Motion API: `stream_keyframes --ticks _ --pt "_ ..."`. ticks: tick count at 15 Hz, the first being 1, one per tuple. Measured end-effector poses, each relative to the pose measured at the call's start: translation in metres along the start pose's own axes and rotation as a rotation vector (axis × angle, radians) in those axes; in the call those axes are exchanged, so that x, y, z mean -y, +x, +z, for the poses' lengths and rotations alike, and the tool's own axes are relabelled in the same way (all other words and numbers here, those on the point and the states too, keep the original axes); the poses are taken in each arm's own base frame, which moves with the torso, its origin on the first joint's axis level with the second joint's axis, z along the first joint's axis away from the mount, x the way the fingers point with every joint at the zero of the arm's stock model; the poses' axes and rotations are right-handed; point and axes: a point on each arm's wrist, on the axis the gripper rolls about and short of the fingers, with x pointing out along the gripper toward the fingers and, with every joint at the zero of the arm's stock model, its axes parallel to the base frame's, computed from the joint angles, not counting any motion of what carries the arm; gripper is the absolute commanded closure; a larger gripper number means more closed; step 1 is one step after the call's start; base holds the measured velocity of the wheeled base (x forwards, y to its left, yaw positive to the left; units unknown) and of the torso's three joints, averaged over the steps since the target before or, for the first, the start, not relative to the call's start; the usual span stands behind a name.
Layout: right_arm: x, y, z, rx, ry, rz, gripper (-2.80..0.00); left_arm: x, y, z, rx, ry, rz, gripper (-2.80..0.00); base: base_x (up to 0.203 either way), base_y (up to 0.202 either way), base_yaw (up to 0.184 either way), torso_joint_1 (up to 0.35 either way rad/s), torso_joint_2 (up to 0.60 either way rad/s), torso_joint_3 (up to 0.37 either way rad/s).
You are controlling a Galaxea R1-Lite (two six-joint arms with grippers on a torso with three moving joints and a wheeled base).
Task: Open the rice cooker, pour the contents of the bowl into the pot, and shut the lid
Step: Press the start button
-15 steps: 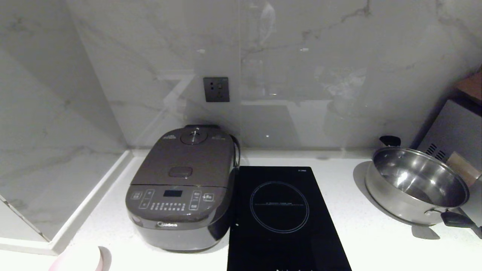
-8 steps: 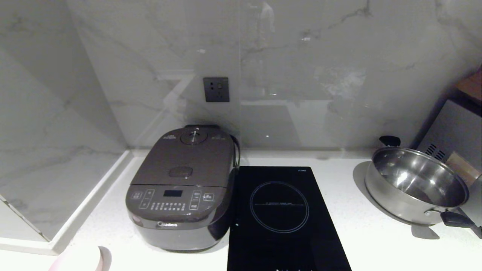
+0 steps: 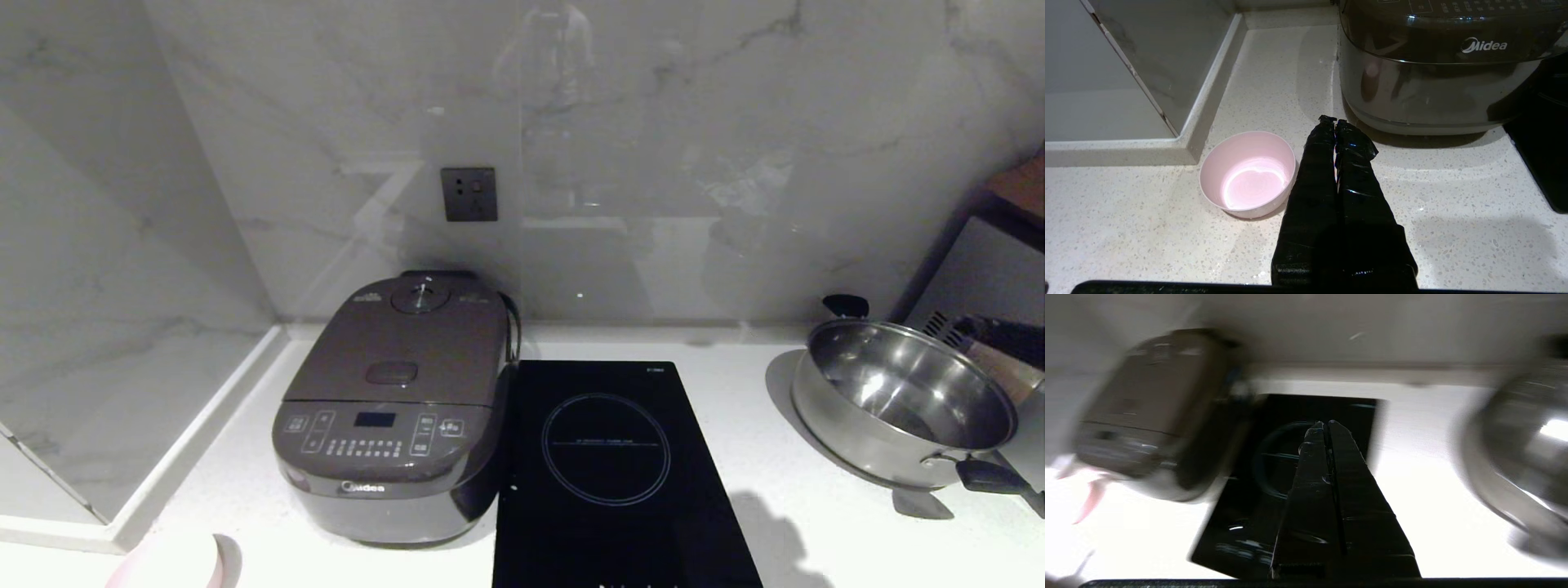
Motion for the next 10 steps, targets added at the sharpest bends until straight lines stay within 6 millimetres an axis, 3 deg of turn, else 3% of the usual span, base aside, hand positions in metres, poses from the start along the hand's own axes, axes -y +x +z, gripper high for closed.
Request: stream_keyframes --ticks 2,5,7,10 --pt "-0.014 0.041 0.026 -0.072 0.031 0.111 0.0 0.0 0.0 0.0 0.0 0.0 0.0 0.0 0.0 0.0 0.0 0.0 0.0 0.0" --pt "-0.051 0.094 0.041 -0.222 0.055 0.249 0.0 0.0 0.0 0.0 0.0 0.0 0.0 0.0 0.0 0.0 0.0 0.0 0.0 0.0" --pt "-0.073 0.12 0.04 -0.316 0.05 0.283 0.0 0.0 0.0 0.0 -0.001 0.0 0.0 0.0 0.0 0.0 0.0 0.0 0.0 0.0" --pt "-0.105 0.152 0.02 -0.467 0.032 0.326 0.0 0.0 0.0 0.0 -0.001 0.0 -0.001 0.0 0.0 0.0 0.0 0.0 0.0 0.0"
